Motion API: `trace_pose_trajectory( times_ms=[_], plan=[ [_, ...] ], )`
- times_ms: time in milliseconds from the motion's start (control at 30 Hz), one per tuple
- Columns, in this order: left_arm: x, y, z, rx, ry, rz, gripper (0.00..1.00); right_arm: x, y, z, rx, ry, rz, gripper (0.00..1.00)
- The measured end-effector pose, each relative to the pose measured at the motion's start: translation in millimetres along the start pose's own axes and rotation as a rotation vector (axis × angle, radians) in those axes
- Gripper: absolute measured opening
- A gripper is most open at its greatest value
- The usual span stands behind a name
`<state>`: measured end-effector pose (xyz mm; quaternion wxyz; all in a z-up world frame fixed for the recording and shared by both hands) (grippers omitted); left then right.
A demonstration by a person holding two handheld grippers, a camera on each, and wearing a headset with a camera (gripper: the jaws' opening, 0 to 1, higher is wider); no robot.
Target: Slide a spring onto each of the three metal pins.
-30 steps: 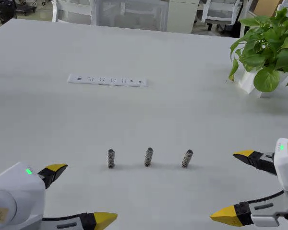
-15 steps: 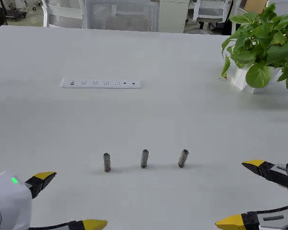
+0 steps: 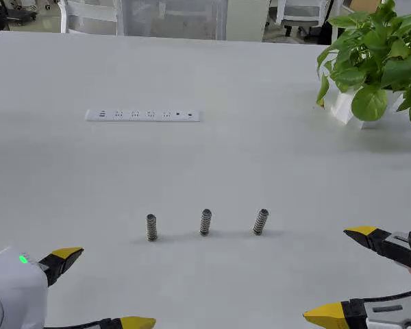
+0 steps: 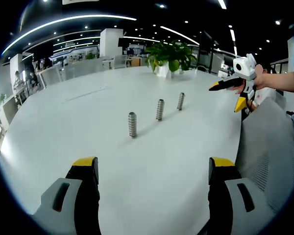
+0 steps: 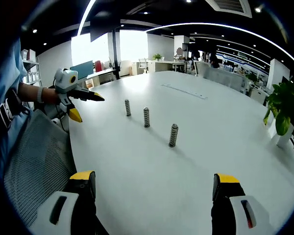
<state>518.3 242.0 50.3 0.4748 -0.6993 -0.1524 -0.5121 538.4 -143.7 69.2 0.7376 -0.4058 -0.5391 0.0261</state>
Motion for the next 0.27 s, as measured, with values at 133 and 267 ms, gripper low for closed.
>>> trace_pose_trajectory(
  times_ms=[133,267],
  plan=[
    [-0.5,0.8,-1.1,-0.002,-0.005,0.000,0.91,-1.9,1.4,1.7,0.001,0.005,0.003,0.99],
    [-1.0,0.9,-1.6,-0.005,-0.008,0.001,0.91,-2.9,2.4,1.7,0.004,0.005,0.005,0.99]
  ],
)
Point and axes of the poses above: the centre of the closed fingertips' face, and the gripper's own axes: y roughly forward along the fingers, z roughly to its left, x roughly out of its top, the point moved 10 cm from there along -y, roughly backward along the fingers, and after that the axes turned 6 degrees about x, right-handed, at the moved point
